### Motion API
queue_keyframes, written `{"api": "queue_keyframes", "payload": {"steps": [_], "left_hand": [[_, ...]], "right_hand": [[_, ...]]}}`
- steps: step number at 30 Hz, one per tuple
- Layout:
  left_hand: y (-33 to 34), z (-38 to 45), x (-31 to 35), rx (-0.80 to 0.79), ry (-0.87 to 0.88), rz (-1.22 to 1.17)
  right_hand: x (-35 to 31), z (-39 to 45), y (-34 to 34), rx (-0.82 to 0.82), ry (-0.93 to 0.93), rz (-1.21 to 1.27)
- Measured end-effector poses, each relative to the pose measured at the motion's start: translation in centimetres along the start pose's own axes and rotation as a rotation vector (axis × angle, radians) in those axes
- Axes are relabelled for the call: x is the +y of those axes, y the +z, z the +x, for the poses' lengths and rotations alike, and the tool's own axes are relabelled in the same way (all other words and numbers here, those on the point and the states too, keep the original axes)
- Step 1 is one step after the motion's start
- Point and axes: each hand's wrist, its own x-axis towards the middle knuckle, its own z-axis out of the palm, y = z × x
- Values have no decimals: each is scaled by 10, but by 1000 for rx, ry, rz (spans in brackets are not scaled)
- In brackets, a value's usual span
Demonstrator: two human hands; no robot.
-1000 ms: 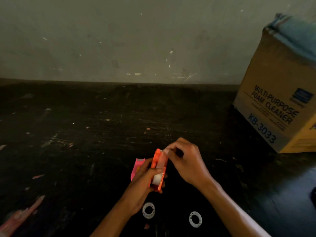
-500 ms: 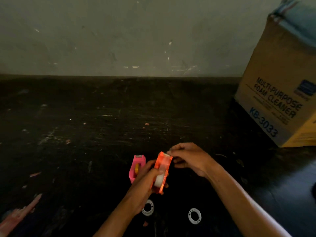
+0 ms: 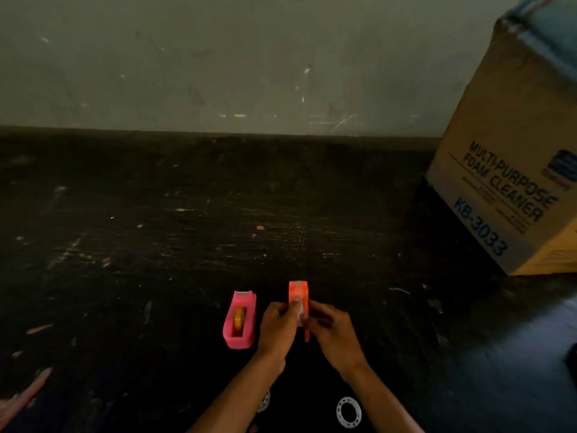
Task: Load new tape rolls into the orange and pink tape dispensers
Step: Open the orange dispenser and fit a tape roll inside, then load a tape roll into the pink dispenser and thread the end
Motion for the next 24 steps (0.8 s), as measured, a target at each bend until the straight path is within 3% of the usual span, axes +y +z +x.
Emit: {"api": "queue_keyframes", "payload": {"steps": [7,12,15,18,21,24], "left_hand": [[-4,9,-10,-28,10,177],[-23,-5,-14,-8,203,132],[-56,-13,-9,115,385,140],[-90,-11,-10,244,526,254],[-108,-6,-13,101,429,372],[-116,0,-19,10,409,471]], "right_hand": [[26,6,5,-17,63,-11],[20,5,0,37,130,-1],[7,5,0,213,5,-105],[-9,8,23,193,-146,-191],[-18,19,61,72,-175,-359],[-20,33,100,-4,-64,-573]]}}
